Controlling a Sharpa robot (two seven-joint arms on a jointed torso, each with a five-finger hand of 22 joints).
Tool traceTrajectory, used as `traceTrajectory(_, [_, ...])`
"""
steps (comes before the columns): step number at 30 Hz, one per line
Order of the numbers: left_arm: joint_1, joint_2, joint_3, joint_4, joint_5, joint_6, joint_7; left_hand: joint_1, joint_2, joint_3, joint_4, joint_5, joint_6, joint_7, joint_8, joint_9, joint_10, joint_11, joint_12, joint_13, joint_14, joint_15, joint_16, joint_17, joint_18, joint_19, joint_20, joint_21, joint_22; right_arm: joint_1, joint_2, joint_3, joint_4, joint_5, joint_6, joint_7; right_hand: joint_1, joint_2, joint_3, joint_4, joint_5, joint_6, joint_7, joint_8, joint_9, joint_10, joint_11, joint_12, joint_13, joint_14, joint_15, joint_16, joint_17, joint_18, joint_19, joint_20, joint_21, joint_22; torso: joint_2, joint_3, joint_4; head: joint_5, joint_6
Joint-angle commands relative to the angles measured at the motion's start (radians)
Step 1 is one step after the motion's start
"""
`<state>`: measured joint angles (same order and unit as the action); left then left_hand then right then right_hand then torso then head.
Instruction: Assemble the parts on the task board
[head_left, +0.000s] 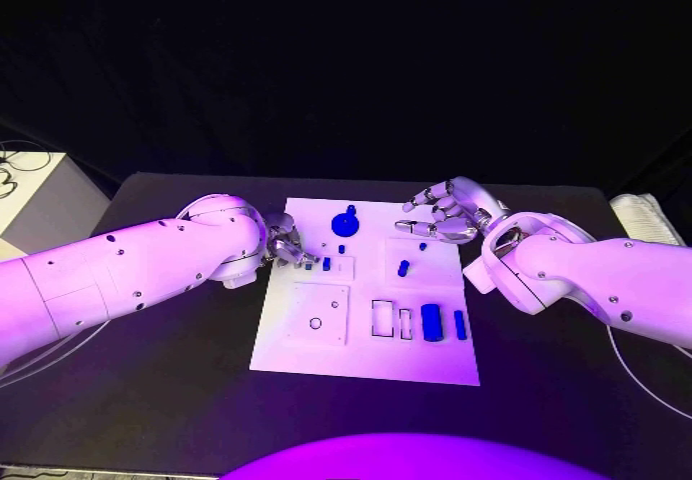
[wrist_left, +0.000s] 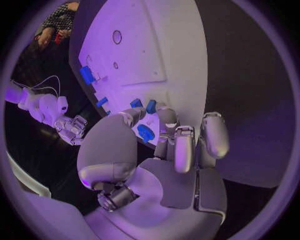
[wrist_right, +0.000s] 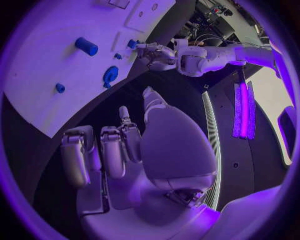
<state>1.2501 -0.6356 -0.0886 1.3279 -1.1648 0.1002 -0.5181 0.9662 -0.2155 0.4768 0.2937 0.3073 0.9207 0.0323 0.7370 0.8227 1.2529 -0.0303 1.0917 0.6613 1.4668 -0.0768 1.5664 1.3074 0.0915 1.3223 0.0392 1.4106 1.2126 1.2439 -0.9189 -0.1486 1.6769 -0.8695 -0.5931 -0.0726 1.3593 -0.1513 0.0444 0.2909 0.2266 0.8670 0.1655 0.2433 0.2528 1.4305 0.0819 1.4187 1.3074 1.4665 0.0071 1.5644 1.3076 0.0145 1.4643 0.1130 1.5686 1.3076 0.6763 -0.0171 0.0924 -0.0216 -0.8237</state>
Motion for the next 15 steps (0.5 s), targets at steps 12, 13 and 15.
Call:
traceTrajectory(12, [-0.001,-0.02,0.012,0.022,0.133,-0.152,0.051,-0.047,0.008,-0.05,0.001,-0.021,-0.006,0.005,-0.008,-0.005,-0.019,0.002,-0.012,-0.021,0.099,-0.001,-0.003,0.247,-0.008,-0.006,-0.003,-0.014,-0.014,-0.001,0.001,0.0,0.0,-0.009,0.011,0.008,-0.014,0.0,-0.006,0.0,0.001,0.004,0.0,0.004,-0.002,-0.007,0.0,-0.004,0.113,0.097,0.001,-0.005,0.237,-0.014,0.107,-0.002,0.002,0.263,-0.001,0.0008,0.0008,-0.001,0.002])
traceTrajectory(13, [-0.001,-0.022,0.014,0.023,0.142,-0.161,0.056,-0.053,0.01,-0.057,0.001,-0.025,-0.007,0.006,-0.009,-0.005,-0.021,0.003,-0.014,-0.023,0.098,-0.001,-0.003,0.245,-0.008,-0.009,-0.003,-0.016,-0.017,-0.001,0.0,0.0,-0.001,-0.009,0.01,0.008,-0.014,0.0,-0.006,0.0,0.001,0.004,0.0,0.004,-0.002,-0.007,0.0,-0.004,0.113,0.097,0.001,-0.005,0.237,-0.014,0.107,-0.002,0.002,0.263,-0.001,0.0008,0.0008,-0.001,0.002])
traceTrajectory(15, [-0.001,-0.026,0.018,0.025,0.157,-0.182,0.066,-0.06,0.013,-0.065,0.001,-0.031,-0.009,0.007,-0.01,-0.005,-0.026,0.004,-0.018,-0.03,0.096,0.0,-0.005,0.241,-0.006,-0.013,-0.002,-0.019,-0.023,-0.001,0.0,0.0,-0.001,-0.009,0.01,0.008,-0.014,0.0,-0.006,0.0,0.001,0.004,0.0,0.004,-0.002,-0.007,0.0,-0.004,0.113,0.097,0.001,-0.005,0.237,-0.014,0.107,-0.002,0.002,0.263,0.0,0.0008,0.0002,-0.003,0.003])
